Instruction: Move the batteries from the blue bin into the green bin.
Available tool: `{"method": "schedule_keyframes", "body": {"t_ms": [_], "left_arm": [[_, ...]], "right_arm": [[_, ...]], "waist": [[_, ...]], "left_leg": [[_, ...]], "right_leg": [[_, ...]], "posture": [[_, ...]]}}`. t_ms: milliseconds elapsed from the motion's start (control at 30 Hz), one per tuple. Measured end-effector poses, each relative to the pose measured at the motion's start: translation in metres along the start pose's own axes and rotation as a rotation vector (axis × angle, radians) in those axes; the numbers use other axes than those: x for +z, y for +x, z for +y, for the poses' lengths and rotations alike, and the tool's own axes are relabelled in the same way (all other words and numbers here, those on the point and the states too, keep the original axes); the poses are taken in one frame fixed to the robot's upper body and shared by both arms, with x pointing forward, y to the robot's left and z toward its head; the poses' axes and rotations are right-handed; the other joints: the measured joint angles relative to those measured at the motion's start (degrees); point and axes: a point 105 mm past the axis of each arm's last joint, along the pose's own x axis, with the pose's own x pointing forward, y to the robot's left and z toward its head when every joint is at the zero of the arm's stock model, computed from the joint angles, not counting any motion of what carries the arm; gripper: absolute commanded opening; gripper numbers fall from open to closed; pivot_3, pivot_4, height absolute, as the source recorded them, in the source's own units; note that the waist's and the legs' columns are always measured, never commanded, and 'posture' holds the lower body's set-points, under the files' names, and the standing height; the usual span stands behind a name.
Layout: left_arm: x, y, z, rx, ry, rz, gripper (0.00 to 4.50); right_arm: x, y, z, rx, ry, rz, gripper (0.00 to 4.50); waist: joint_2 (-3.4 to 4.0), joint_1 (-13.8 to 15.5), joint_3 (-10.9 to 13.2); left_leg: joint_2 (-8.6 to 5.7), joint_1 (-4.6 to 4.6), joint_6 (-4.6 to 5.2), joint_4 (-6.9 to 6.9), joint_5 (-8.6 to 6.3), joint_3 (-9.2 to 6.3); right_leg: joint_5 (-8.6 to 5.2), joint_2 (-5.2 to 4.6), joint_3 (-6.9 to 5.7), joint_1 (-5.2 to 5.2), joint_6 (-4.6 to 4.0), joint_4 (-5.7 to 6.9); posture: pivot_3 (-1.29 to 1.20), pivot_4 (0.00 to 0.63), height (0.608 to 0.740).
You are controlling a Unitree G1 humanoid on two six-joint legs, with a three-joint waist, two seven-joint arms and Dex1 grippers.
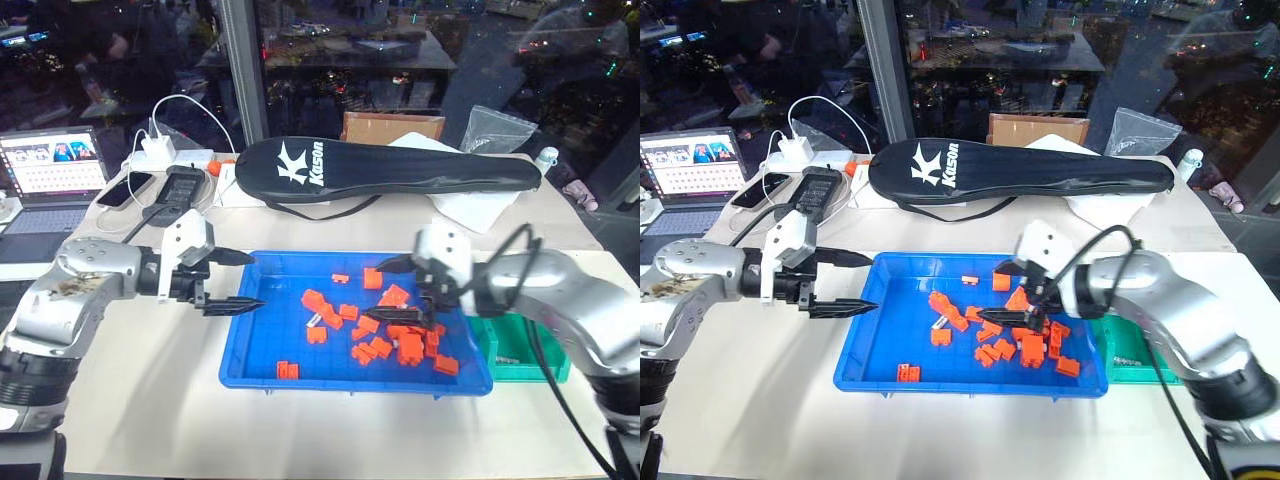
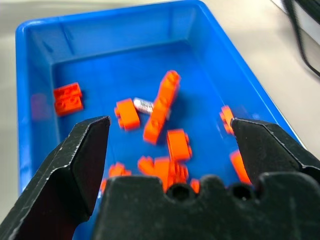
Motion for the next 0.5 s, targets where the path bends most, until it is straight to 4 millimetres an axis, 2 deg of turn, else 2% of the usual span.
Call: {"method": "schedule_keyframes", "body": {"t_ms": [100, 167, 300, 500], "left_arm": [[-0.002, 0.000, -0.001, 0.006, -0.005, 0.000, 4.50], [-0.002, 0.001, -0.002, 0.012, -0.001, 0.000, 4.50], [-0.003, 0.002, -0.004, 0.028, -0.002, 0.006, 4.50], [-0.004, 0.006, -0.014, 0.000, -0.044, -0.005, 4.50]], "right_arm": [[-0.002, 0.034, 0.001, 0.031, 0.068, -0.006, 4.46], [-0.007, 0.048, -0.002, 0.020, 0.127, -0.005, 4.46], [-0.009, 0.064, -0.014, -0.058, 0.246, -0.001, 4.46], [-0.016, 0.081, -0.005, -0.059, 0.335, 0.022, 4.46]], "waist": [[-0.03, -0.05, 0.00], [-0.03, 0.27, 0.00], [-0.03, 0.38, 0.00], [-0.03, 0.15, 0.00]], "left_leg": [[0.01, -0.08, 0.00, 0.02, 0.00, -0.01], [0.01, -0.16, 0.01, 0.08, 0.01, -0.03], [0.01, -0.16, 0.01, 0.10, 0.01, -0.03], [0.08, -0.07, 0.01, 0.10, 0.01, -0.13]], "right_leg": [[0.09, 0.03, -0.01, -0.04, -0.15, 0.12], [0.08, 0.02, -0.05, -0.06, -0.15, 0.19], [0.08, 0.03, -0.09, 0.00, -0.19, 0.48], [-0.01, 0.16, -0.15, -0.07, -0.32, 0.77]], "posture": [[0.00, 0.150, 0.731], [0.00, 0.150, 0.731], [0.00, 0.150, 0.731], [0.00, 0.150, 0.731]]}}
